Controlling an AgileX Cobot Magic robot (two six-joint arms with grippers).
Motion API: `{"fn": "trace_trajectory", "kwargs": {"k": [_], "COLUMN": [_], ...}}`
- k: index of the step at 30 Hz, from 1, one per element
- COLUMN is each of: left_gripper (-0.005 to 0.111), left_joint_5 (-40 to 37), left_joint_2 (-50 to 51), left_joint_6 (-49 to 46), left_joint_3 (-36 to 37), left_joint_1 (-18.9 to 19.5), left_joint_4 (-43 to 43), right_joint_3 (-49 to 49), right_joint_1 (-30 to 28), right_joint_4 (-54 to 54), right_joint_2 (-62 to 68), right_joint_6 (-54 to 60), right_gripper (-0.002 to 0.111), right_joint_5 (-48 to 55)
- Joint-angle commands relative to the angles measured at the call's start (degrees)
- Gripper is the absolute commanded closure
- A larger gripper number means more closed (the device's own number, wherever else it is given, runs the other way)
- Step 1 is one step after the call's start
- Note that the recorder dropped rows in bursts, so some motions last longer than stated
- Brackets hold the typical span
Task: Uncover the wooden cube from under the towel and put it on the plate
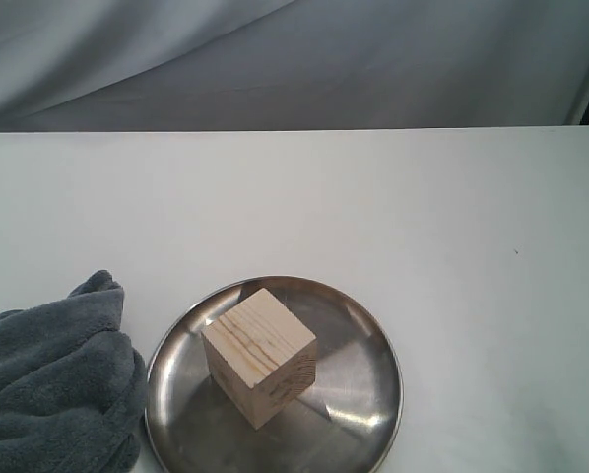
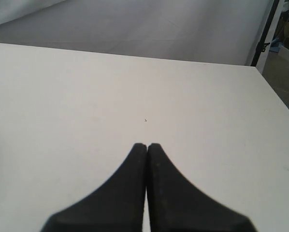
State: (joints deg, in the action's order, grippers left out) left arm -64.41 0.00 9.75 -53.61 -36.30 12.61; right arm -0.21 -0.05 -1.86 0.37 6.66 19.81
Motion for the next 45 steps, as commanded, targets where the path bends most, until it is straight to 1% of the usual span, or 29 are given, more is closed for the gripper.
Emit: {"fn": "trace_trajectory", "kwargs": {"k": [1,3,6,18,21,27,29,31,34,36,41,45], "left_gripper": [0.107,0.107,0.107,0.107,0.107,0.107,0.107,0.107,0.107,0.107,0.107,0.107], "left_joint_5": [3.89,6.28,6.80,7.54,10.18,18.35,23.15,29.97,40.68,45.80,48.46,51.74], "left_joint_2": [0.00,0.00,0.00,0.00,0.00,0.00,0.00,0.00,0.00,0.00,0.00,0.00], "left_joint_6": [0.68,0.68,0.68,0.68,0.68,0.68,0.95,1.06,0.36,-0.19,-5.15,-5.74], "left_joint_3": [0.06,0.06,0.06,0.06,1.75,10.95,14.50,18.11,23.35,27.17,35.79,42.77], "left_joint_1": [-0.31,-0.31,-0.31,-0.31,-0.31,-0.31,-0.31,-0.31,-0.31,-0.31,-0.31,-0.31], "left_joint_4": [0.40,0.40,0.40,4.95,7.11,9.99,9.56,7.23,1.45,-1.78,-9.34,-12.61], "right_joint_3": [0.21,0.21,0.21,0.21,0.21,0.21,0.21,0.21,0.21,0.21,0.21,0.21], "right_joint_1": [-0.46,-0.46,-0.46,-0.46,-0.46,-0.46,-0.46,-0.46,-0.46,-0.46,-0.46,-0.46], "right_joint_4": [-0.29,-0.29,-0.29,-0.29,-0.29,-0.29,-0.29,-0.29,-0.29,-0.29,-0.29,-0.29], "right_joint_2": [-0.37,-0.37,-0.37,-0.37,-0.37,-0.37,-0.37,-0.37,-0.37,-0.37,-0.37,-0.37], "right_joint_6": [0.20,0.20,0.20,0.20,0.20,0.20,0.20,0.20,0.20,0.20,0.20,0.20], "right_gripper": [0.108,0.108,0.108,0.108,0.108,0.108,0.108,0.108,0.108,0.108,0.108,0.108], "right_joint_5": [-0.14,-0.14,-0.14,-0.14,-0.14,-0.14,-0.14,-0.14,-0.14,-0.14,-0.14,-0.14]}}
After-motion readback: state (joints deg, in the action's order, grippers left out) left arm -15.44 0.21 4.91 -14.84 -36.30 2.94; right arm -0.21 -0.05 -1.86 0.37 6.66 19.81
